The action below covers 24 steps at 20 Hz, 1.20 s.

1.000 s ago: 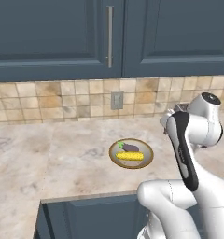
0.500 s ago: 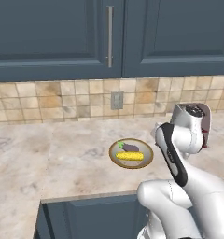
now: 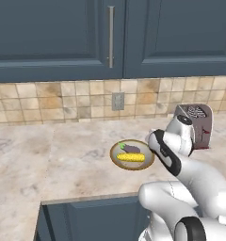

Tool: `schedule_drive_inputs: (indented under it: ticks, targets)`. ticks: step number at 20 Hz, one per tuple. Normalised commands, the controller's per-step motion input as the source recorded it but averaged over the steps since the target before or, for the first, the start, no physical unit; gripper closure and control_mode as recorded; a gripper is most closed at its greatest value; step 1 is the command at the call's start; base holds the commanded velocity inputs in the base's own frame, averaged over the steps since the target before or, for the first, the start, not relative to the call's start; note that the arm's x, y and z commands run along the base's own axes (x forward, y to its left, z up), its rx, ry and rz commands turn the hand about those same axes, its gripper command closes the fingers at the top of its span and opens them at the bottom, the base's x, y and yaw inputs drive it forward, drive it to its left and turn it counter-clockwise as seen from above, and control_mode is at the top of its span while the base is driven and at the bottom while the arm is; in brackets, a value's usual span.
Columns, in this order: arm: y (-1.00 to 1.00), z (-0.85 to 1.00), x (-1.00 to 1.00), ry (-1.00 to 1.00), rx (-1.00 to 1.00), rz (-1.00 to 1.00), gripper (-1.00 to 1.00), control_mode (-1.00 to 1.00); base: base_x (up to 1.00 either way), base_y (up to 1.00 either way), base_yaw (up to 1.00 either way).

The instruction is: Place the bowl with the eggplant and corn on the second highest shelf of the fridge. Place the bowl with the steak and fish on the top shelf of the fridge.

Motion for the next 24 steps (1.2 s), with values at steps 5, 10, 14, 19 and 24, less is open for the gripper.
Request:
schedule_drive_inputs:
  ticks: [5,10,14,19,24]
  targets:
    - [0.11,-0.26,0.21,0.04,0.01,0.05,-1.0,-1.0,0.0,0.0,0.0]
    - [-0.01,-0.41,0.18,0.09,0.0,0.06,-1.0,-1.0,0.0,0.0,0.0]
    - [0.0,-0.31,0.31,0.07,0.0,0.03,-1.0,-1.0,0.0,0.0,0.0]
    - [0.02,-0.27,0.29,0.04,0.0,0.01,1.0,-1.0,0.0,0.0,0.0]
    - [0.03,-0.04,0.04,0.0,0.01,0.0,1.0,-1.0,0.0,0.0,0.0]
